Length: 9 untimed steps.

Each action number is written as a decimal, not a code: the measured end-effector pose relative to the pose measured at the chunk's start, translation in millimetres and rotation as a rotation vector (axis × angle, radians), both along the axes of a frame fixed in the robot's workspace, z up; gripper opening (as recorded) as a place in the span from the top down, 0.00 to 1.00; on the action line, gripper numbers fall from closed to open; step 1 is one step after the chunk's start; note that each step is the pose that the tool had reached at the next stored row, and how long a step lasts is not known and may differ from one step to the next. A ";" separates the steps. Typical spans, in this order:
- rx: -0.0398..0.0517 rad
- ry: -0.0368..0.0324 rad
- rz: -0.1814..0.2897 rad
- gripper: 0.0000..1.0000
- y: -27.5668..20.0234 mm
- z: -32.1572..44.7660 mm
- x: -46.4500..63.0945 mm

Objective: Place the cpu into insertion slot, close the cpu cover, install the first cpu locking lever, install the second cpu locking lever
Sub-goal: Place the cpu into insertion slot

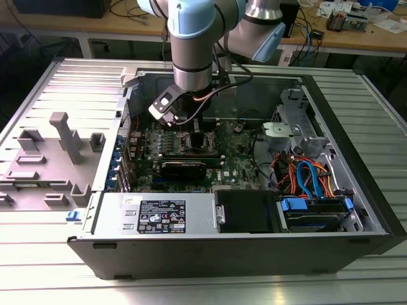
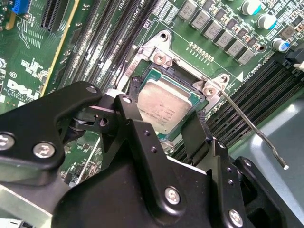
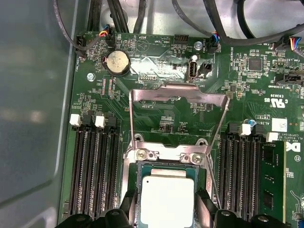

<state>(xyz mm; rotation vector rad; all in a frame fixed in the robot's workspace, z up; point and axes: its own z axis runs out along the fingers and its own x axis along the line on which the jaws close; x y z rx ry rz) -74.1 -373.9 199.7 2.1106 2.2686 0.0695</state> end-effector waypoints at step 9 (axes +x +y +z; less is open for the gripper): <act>0.0039 0.0064 -0.001 0.38 0.6 -1.1 0.0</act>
